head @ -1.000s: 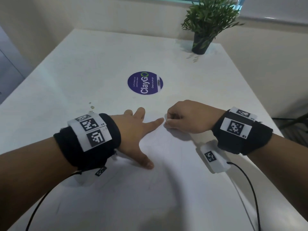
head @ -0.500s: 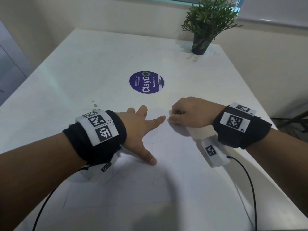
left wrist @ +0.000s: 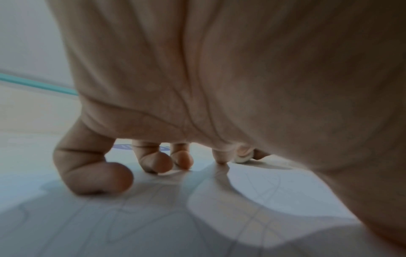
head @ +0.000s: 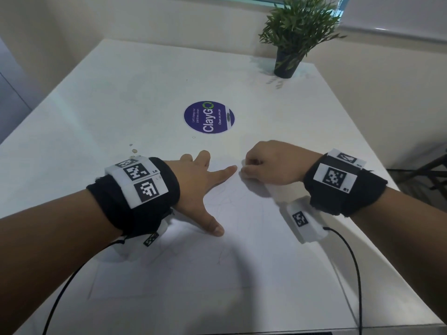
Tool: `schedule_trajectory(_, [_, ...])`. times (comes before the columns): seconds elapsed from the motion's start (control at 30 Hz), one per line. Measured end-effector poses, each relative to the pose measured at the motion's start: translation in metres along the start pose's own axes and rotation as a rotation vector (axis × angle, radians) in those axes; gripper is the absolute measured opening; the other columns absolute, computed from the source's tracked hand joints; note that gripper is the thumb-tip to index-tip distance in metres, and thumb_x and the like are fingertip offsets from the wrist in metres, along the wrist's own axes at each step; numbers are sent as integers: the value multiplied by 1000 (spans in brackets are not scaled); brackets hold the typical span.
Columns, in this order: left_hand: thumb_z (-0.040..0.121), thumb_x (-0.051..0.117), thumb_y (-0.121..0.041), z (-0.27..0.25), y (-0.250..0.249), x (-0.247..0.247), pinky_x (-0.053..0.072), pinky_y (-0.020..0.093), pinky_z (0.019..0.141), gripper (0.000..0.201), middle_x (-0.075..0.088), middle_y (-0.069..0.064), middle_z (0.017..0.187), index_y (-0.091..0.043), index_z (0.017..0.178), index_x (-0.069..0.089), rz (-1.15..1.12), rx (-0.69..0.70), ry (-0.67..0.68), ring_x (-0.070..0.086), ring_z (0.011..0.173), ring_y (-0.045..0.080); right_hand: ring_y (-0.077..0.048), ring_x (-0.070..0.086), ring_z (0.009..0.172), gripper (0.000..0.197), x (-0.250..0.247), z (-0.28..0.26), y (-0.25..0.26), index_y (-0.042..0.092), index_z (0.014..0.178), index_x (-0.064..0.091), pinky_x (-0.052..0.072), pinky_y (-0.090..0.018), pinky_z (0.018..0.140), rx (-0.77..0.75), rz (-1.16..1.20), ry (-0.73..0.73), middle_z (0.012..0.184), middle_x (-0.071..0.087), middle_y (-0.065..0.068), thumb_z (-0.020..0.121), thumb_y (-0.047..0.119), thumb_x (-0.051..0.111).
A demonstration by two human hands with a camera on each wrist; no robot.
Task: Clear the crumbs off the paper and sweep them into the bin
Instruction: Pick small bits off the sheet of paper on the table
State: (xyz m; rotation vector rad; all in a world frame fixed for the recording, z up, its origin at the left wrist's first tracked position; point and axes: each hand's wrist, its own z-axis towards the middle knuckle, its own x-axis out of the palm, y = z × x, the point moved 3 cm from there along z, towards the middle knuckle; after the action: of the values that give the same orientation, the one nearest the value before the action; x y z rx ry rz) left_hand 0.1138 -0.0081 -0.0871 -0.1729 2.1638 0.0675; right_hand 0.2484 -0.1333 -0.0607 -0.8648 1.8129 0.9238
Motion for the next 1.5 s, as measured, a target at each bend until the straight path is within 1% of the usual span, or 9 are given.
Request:
schedule_trajectory(0.4, [45,57,-100,-2,-1,-1,48,52,97,136,23,3,132,-57,145,-24,-2,-17,17,35,122,31,-17,53,63,42,8,-5,4,15,63,58,45,-32,63,-20,2,71,66,61,-1,97,39,53])
schedule_trajectory(0.57, [46,59,-99,-2,-2,-2,47,52,97,137,23,3,133,-56,147,-23,-2,-20,16,35,122,31,-21,54,68,41,-1,1,-5,11,66,59,44,-32,62,41,4,8,69,62,-3,97,38,54])
schedule_trajectory(0.7, [46,60,-98,-3,-2,-1,48,52,96,136,24,2,127,-57,147,-21,-6,-17,10,35,116,29,-19,56,67,40,10,-4,11,12,69,64,48,-34,65,-74,-24,96,74,67,-8,96,39,53])
schedule_trajectory(0.9, [47,61,-97,-3,-3,-1,47,53,98,135,22,2,136,-57,147,-22,-10,-32,17,33,125,31,-14,53,64,46,-3,-3,-5,15,67,62,39,-28,60,-30,-43,96,66,61,2,99,46,52])
schedule_trajectory(1.03, [45,60,-98,-2,-2,-2,46,54,99,136,22,2,137,-58,145,-24,-11,-34,30,33,127,32,-10,54,60,47,4,-8,-2,17,64,63,44,-27,64,-84,-28,167,66,65,3,100,45,51])
schedule_trajectory(1.17, [45,61,-98,-2,-3,-3,47,55,97,137,22,4,136,-59,145,-24,-15,-38,29,33,126,32,-16,58,73,44,-4,-5,-17,15,70,64,43,-28,65,-7,-27,75,72,65,3,101,44,50])
schedule_trajectory(1.3, [45,61,-97,-2,-3,-2,47,54,97,137,23,3,136,-58,145,-24,-12,-37,24,33,126,31,-13,57,64,48,5,-12,-7,13,67,65,49,-32,70,-90,-16,191,70,69,-2,100,44,49])
schedule_trajectory(1.43, [43,60,-98,-3,-3,-3,47,55,97,138,23,4,136,-59,145,-24,-20,-41,25,33,126,31,-15,56,68,46,-3,-10,-17,14,68,65,43,-28,64,-18,-26,84,69,65,2,101,42,50])
schedule_trajectory(1.5, [44,61,-98,-3,-3,-3,46,54,97,137,23,3,135,-59,145,-24,-18,-41,24,33,126,30,-14,56,66,47,1,-13,-14,15,67,64,45,-29,67,-54,-19,152,69,66,0,101,42,49])
